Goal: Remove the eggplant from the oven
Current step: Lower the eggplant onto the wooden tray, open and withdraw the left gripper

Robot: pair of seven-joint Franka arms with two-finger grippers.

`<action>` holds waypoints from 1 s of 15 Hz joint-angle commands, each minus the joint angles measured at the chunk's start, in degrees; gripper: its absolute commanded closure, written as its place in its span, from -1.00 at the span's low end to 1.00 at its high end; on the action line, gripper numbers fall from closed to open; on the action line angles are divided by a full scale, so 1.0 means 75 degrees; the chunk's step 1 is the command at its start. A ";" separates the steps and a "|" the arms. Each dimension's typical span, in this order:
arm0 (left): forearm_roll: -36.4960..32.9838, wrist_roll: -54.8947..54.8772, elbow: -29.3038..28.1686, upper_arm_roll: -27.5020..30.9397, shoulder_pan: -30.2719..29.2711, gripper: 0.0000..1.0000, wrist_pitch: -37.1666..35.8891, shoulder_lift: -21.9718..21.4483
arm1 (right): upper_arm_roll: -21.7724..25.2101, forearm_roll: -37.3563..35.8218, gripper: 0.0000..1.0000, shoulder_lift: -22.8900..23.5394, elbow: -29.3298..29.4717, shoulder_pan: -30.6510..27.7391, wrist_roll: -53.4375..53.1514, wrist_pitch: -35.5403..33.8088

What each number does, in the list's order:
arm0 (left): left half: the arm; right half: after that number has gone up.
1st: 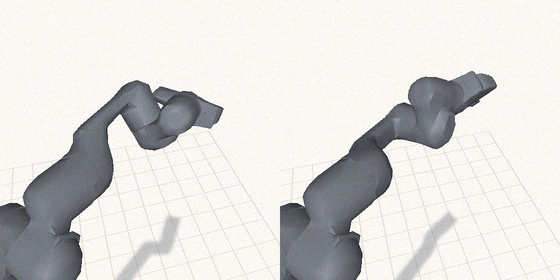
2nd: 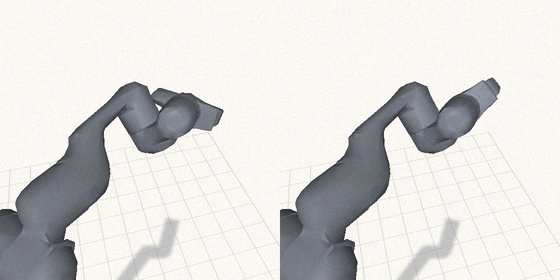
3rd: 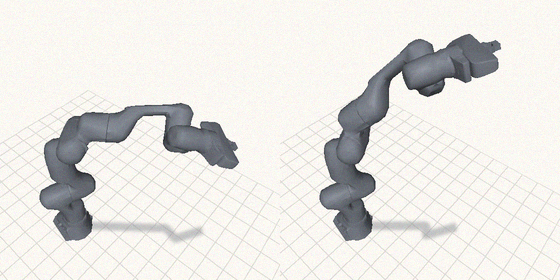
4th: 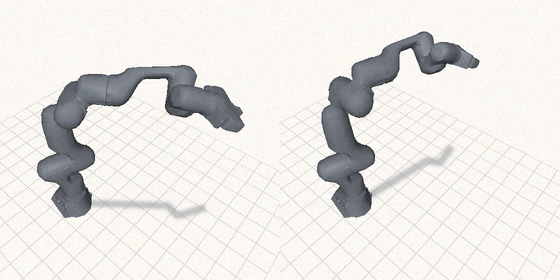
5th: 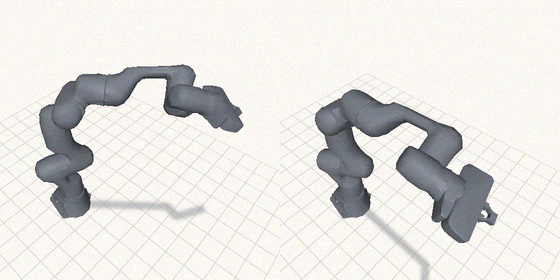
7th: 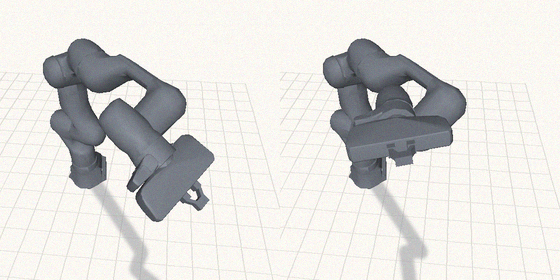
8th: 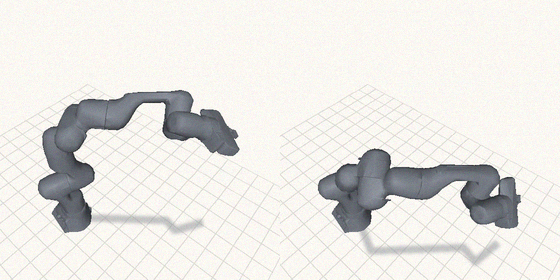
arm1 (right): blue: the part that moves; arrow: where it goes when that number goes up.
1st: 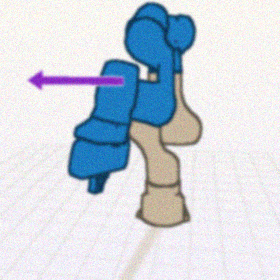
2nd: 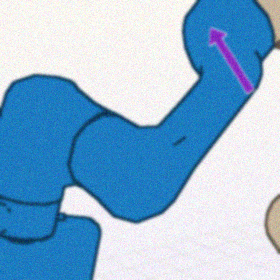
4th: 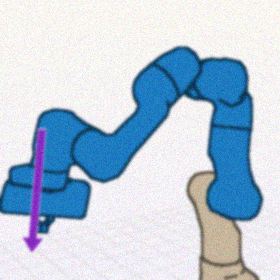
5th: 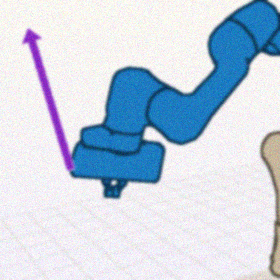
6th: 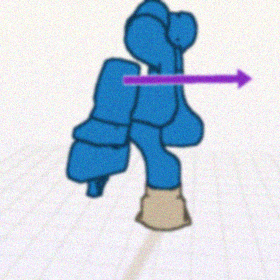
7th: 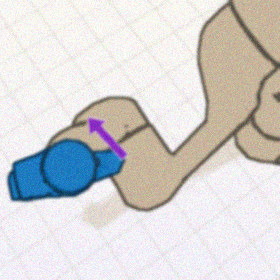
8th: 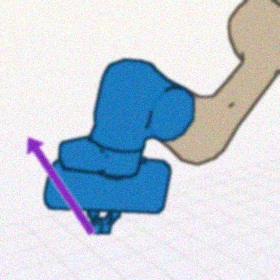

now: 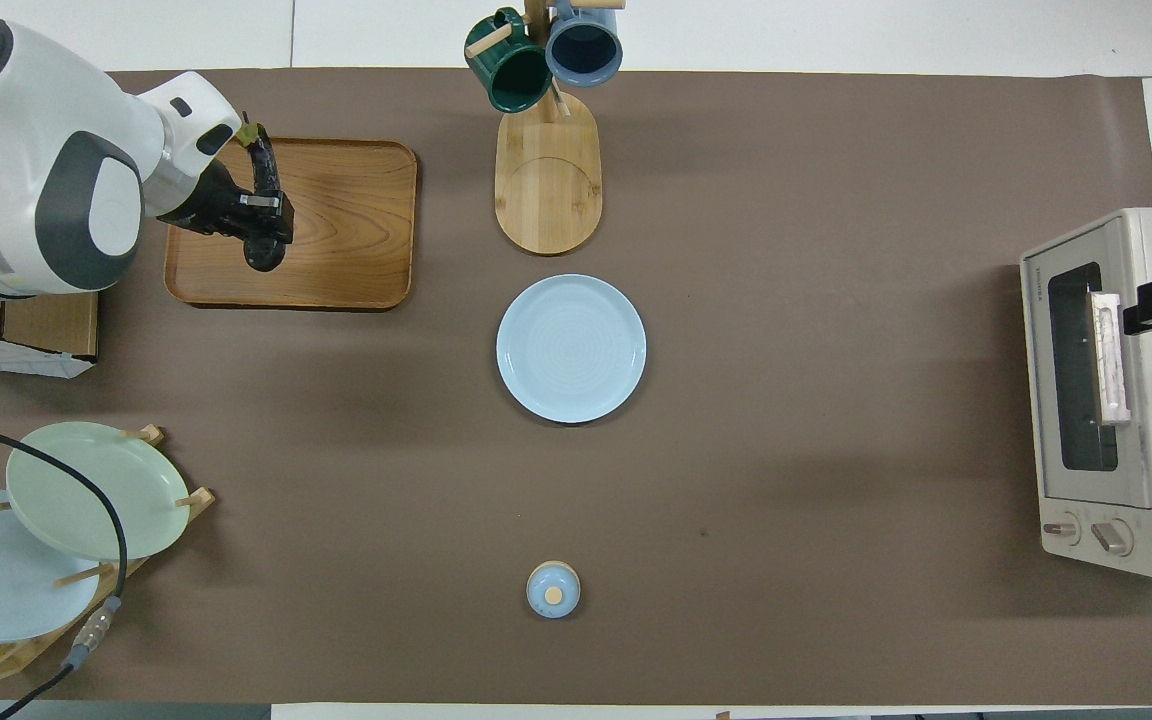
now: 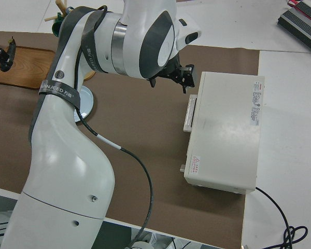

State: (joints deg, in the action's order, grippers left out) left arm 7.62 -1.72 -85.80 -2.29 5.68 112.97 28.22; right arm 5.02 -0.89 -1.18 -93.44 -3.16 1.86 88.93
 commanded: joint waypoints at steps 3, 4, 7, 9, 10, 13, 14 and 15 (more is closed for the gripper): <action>-0.0313 -0.0028 0.0367 -0.0046 -0.0136 1.00 0.0732 0.0690 | 0.0069 0.0283 -1.00 -0.0159 -0.0338 0.0023 0.0361 0.0411; -0.0360 -0.0028 0.0238 -0.0046 -0.0160 1.00 0.0804 0.0679 | 0.0069 0.0283 -1.00 -0.0194 -0.0373 0.0023 0.0384 0.0377; -0.0512 -0.0051 0.0143 -0.0046 -0.0183 1.00 0.0852 0.0667 | 0.0058 0.0283 -1.00 -0.0124 -0.0082 -0.0059 0.0770 0.0132; -0.0618 -0.0052 0.0155 -0.0046 -0.0160 -0.99 0.0805 0.0667 | 0.0081 0.0271 -1.00 -0.0147 -0.0057 -0.0071 0.0760 -0.0033; -0.0618 -0.0052 0.0155 -0.0046 -0.0160 -1.00 0.0793 0.0667 | 0.0081 0.0271 -1.00 -0.0159 -0.0057 -0.0071 0.0736 -0.0022; -0.0618 -0.0075 0.0178 -0.0046 -0.0172 -1.00 0.0758 0.0655 | 0.0105 0.0306 -1.00 -0.0182 -0.0105 -0.0071 0.0701 -0.0022; -0.0630 -0.0075 0.0225 -0.0046 -0.0195 -1.00 0.0677 0.0655 | 0.0116 0.0295 -1.00 -0.0182 -0.0081 -0.0071 0.0689 -0.0010; -0.0642 -0.0075 0.0237 -0.0046 -0.0195 -1.00 0.0630 0.0655 | 0.0116 0.0295 -1.00 -0.0194 -0.0081 -0.0082 0.0701 -0.0022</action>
State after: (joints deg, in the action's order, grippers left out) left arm 4.03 -1.83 -84.34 -2.30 4.81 118.39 33.43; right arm 5.49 -0.35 -1.87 -93.92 -3.36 5.87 89.59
